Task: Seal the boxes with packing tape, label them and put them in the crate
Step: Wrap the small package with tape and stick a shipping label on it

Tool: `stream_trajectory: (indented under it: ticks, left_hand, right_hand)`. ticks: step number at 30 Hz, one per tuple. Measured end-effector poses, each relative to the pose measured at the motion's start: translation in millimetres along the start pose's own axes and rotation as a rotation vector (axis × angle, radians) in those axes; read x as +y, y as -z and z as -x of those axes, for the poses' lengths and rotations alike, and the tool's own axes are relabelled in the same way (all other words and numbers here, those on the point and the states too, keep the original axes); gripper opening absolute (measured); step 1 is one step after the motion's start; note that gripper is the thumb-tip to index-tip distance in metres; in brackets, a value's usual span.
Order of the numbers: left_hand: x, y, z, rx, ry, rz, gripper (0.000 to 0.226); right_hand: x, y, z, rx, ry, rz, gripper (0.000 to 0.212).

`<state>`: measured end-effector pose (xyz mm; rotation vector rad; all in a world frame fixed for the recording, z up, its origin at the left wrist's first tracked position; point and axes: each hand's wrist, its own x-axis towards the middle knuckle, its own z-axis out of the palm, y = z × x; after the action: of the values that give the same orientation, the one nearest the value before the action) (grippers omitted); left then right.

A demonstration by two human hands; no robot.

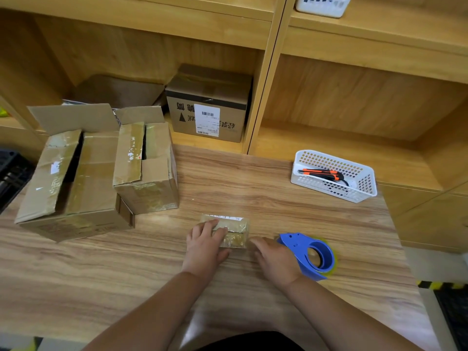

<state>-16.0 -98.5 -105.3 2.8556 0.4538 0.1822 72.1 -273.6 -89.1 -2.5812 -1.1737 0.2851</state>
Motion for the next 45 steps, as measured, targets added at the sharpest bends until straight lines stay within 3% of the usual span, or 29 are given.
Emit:
stream_trajectory:
  ticks: [4,8,12,18,20,22,26,28,30,32,35,39,42,45]
  left_hand:
    - [-5.8,8.3,4.3,0.043,-0.058,-0.019,0.086]
    - [-18.6,11.8,6.5,-0.008,-0.09,-0.088,0.105]
    - [-26.1,8.5,4.5,-0.09,-0.135,-0.115,0.105]
    - [-24.1,3.4,5.0,-0.053,-0.169,-0.103,0.097]
    - [-22.2,2.0,2.7,-0.036,-0.162,-0.11,0.099]
    - [-20.5,2.6,0.1,-0.031,-0.166,-0.125,0.1]
    - [-20.2,5.4,0.5,-0.061,-0.161,-0.131,0.091]
    - [-19.5,10.1,0.6,-0.115,-0.109,-0.115,0.085]
    - [-16.0,20.5,-1.4,-0.215,-0.065,-0.066,0.095]
    - [-9.3,31.0,-3.3,-0.188,-0.078,0.033,0.093]
    - [10.7,52.7,-4.7,-0.042,-0.185,0.322,0.066]
    - [34.2,66.6,-0.5,0.148,-0.256,0.538,0.053]
    - [43.8,74.6,2.5,0.097,-0.242,0.545,0.056]
    - [41.8,78.7,-0.3,0.028,-0.129,0.632,0.053]
  right_hand:
    - [30.4,9.5,25.2,0.172,-0.112,0.137,0.052]
    - [52.6,14.9,44.5,0.151,-0.369,0.253,0.056]
    - [53.4,17.3,50.8,0.04,-0.524,0.316,0.061]
    - [54.9,20.8,51.6,-0.038,-0.57,0.242,0.027]
    - [55.2,23.7,51.4,-0.019,-0.576,0.235,0.03]
    - [56.6,23.8,50.9,0.014,-0.581,0.227,0.047]
    - [56.8,21.7,50.9,0.171,-0.415,0.058,0.064]
    - [51.6,24.0,51.4,0.243,-0.342,0.03,0.059]
    - [42.6,31.9,49.4,0.302,-0.252,0.071,0.053]
    - [37.7,36.6,46.9,0.351,-0.17,0.094,0.052]
    - [35.4,41.2,41.8,0.402,-0.05,0.1,0.047]
    - [28.5,48.7,35.8,0.467,0.067,0.077,0.04]
    - [18.5,57.3,31.1,0.509,0.139,0.048,0.035]
    - [18.9,59.1,29.8,0.442,0.158,0.041,0.041]
